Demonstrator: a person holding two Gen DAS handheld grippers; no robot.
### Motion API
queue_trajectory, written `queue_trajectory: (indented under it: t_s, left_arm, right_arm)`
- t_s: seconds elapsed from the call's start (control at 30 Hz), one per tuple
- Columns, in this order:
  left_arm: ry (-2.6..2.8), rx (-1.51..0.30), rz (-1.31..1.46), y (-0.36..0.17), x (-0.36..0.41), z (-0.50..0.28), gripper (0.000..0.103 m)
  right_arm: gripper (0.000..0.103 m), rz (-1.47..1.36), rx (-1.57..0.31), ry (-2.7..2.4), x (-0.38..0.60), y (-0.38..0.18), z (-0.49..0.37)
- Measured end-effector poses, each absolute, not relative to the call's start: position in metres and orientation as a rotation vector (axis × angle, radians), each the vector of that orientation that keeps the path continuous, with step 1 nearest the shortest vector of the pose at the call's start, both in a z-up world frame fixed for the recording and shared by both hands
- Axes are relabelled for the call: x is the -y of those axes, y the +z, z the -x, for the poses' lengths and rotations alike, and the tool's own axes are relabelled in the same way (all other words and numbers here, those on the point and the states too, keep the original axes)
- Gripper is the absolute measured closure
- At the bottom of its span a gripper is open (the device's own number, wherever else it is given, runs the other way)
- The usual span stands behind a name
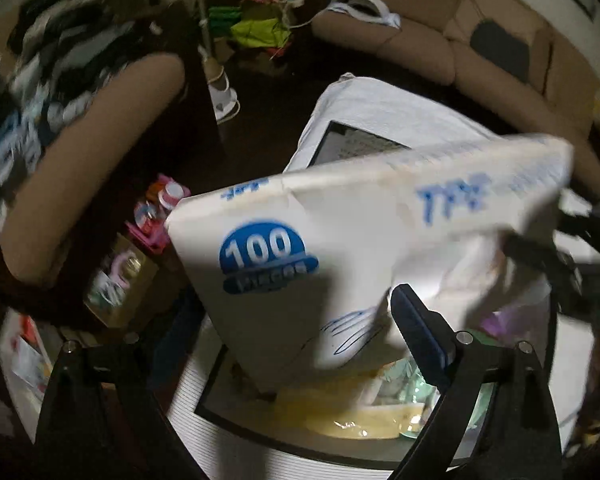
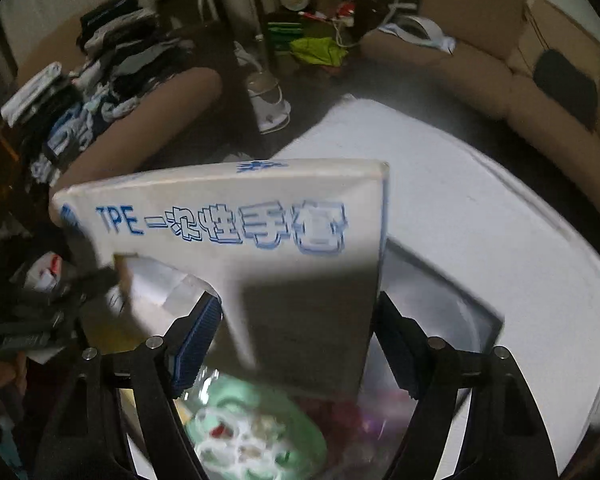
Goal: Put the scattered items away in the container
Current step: 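Grasp the glove box edge with the left tool while the right tool grips its opening, then lift the glove box with both tools and carry it over the black box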
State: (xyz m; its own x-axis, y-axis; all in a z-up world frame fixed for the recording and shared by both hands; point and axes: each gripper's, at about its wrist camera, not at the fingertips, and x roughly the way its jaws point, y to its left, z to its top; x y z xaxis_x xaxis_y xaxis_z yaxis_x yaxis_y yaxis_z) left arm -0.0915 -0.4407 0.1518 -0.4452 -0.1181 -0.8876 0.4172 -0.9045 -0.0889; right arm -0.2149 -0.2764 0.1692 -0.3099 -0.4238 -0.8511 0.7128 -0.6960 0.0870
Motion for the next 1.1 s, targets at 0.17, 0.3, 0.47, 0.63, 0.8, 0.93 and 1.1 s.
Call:
queue_trajectory:
  t_s: [0.17,0.3,0.47,0.63,0.8,0.93,1.1]
  left_arm:
    - [-2.42,-0.583,-1.454,0.125,0.448,0.076,0.009]
    - [-2.422,-0.509,-1.443,0.121,0.449,0.076,0.009]
    - [-2.481,-0.689,-1.415,0.122,0.432,0.056,0.009]
    - [-2.501,-1.053,-1.299,0.114,0.408,0.017,0.007]
    - [-2.595,-1.208,-1.182,0.118,0.381,-0.007,0.006]
    - [-2.534,-1.244,-0.91,0.152,0.43,-0.037,0.005]
    - [-2.419,-1.171,-0.782,0.153,0.469,-0.03,0.006]
  right_arm:
    - [0.023,-1.236,-0.515,-2.021,0.306,0.149,0.241]
    - [0.023,-1.225,-0.513,-1.98,0.314,0.128,0.248]
    - [0.022,-1.163,-0.645,-1.916,0.331,0.121,0.257]
    - [0.02,-1.018,-0.756,-1.889,0.351,0.132,0.252]
    - [0.02,-0.869,-1.05,-1.812,0.378,0.121,0.226]
    - [0.02,-0.761,-1.16,-1.813,0.364,0.125,0.215]
    - [0.014,-0.853,-0.842,-1.883,0.337,0.154,0.231]
